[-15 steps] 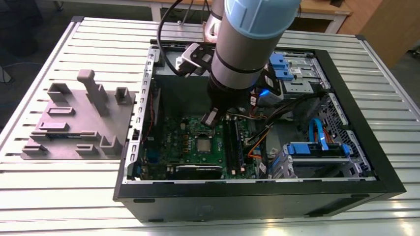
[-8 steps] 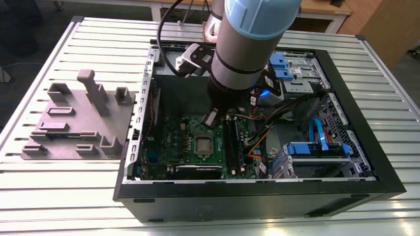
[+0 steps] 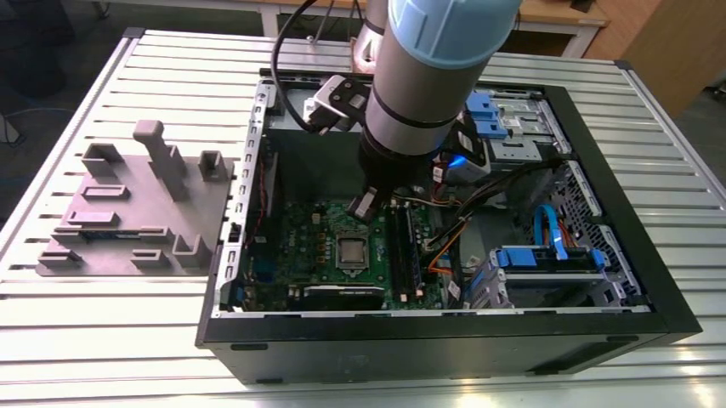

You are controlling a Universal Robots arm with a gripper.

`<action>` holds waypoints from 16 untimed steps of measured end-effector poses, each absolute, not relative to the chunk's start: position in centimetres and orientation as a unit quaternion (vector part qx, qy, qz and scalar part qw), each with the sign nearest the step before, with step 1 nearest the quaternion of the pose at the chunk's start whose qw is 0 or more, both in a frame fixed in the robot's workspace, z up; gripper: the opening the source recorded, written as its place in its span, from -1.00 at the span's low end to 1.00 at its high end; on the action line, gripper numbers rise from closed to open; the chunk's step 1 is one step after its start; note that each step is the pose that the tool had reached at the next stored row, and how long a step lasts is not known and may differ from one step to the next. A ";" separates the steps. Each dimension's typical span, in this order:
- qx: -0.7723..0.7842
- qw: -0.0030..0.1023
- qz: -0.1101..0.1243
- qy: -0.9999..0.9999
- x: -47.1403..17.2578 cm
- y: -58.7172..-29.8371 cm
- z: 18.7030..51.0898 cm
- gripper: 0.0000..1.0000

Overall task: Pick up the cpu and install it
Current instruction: 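Close the cpu cover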

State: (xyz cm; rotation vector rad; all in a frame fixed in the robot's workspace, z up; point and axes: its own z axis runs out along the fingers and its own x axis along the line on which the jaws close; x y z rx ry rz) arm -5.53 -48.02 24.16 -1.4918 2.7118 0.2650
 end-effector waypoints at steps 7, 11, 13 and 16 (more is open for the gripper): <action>-0.480 0.012 0.075 0.874 -5.6 -48.1 24.2 -0.79; -0.480 0.007 0.066 0.875 -5.7 -48.1 24.1 -0.79; -0.480 0.007 0.066 0.874 -6.1 -48.1 24.1 -0.79; -0.480 0.007 0.066 0.875 -6.9 -48.1 24.0 -0.79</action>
